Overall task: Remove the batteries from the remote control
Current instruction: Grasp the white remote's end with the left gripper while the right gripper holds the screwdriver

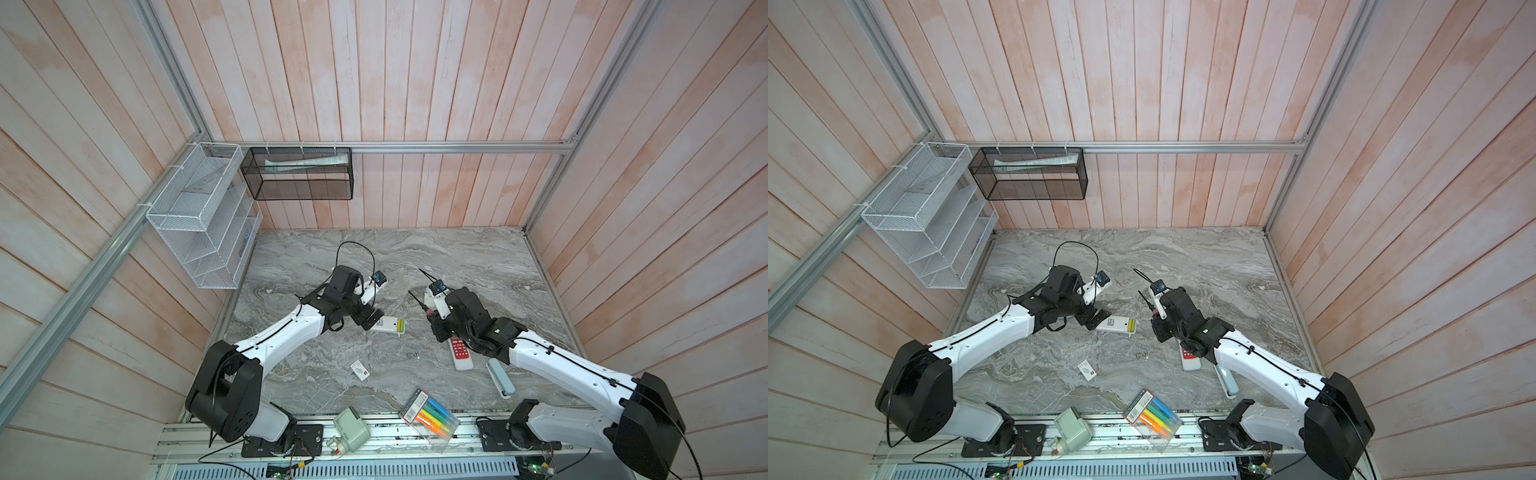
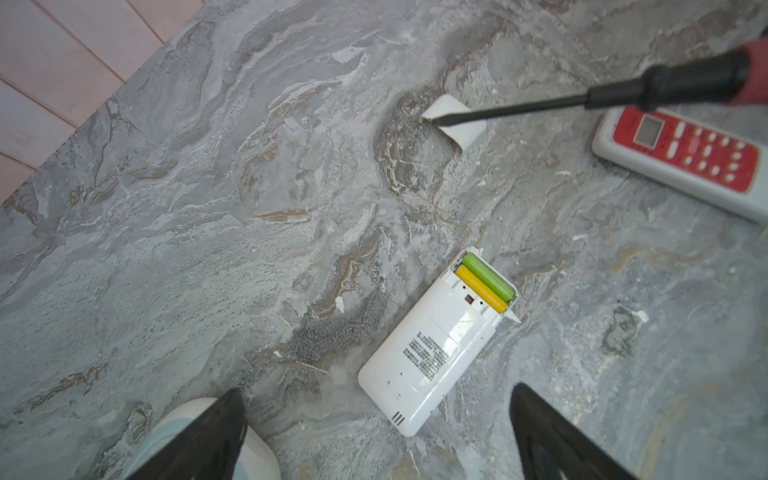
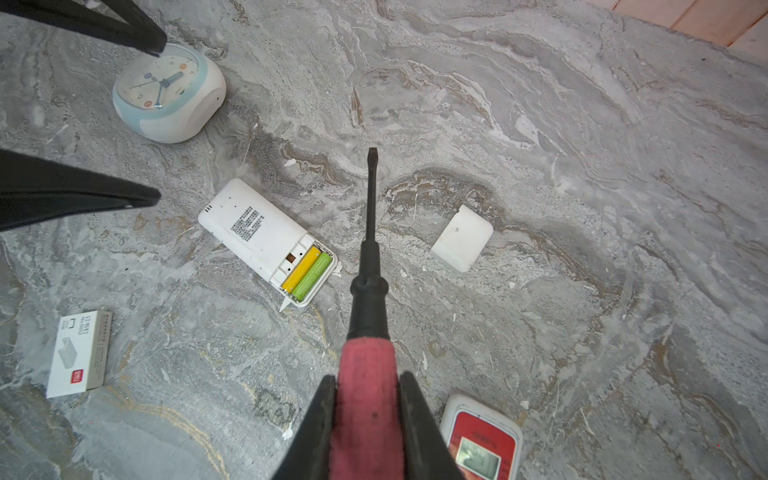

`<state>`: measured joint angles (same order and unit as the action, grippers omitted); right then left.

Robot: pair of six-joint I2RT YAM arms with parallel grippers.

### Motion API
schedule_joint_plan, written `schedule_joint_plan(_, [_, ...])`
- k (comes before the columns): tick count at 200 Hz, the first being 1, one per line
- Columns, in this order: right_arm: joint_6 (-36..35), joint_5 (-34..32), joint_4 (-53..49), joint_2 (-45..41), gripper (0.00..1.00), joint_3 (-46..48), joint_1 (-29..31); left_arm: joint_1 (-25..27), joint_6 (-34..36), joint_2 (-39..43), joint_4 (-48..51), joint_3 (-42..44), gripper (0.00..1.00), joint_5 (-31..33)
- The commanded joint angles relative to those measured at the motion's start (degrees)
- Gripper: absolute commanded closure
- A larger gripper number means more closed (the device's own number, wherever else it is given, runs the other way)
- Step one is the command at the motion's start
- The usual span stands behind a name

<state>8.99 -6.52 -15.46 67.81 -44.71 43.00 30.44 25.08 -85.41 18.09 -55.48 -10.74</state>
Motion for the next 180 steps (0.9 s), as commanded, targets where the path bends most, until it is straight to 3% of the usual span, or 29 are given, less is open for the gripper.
schedule_joint_plan(1, [0.7, 1.0, 0.0, -1.3, 1.0, 0.8, -0.4, 0.7, 9.4, -2.8, 3.4, -0.1, 0.0, 1.0])
schedule_joint_plan(55, [0.7, 1.6, 0.2, -2.1, 1.0, 1.5, -1.1, 1.8, 14.6, -10.2, 6.2, -3.9, 0.0, -0.3])
schedule_joint_plan(112, [0.8, 2.0, -0.3, -2.6, 1.0, 1.6, -1.8, 3.4, 16.2, -17.6, 6.3, -7.1, 0.03, 4.0])
schedule_joint_plan(180, [0.3, 2.3, -0.7, -2.1, 1.0, 1.3, -2.5, 3.9, 16.6, -19.8, 8.9, -8.1, 0.11, 5.2])
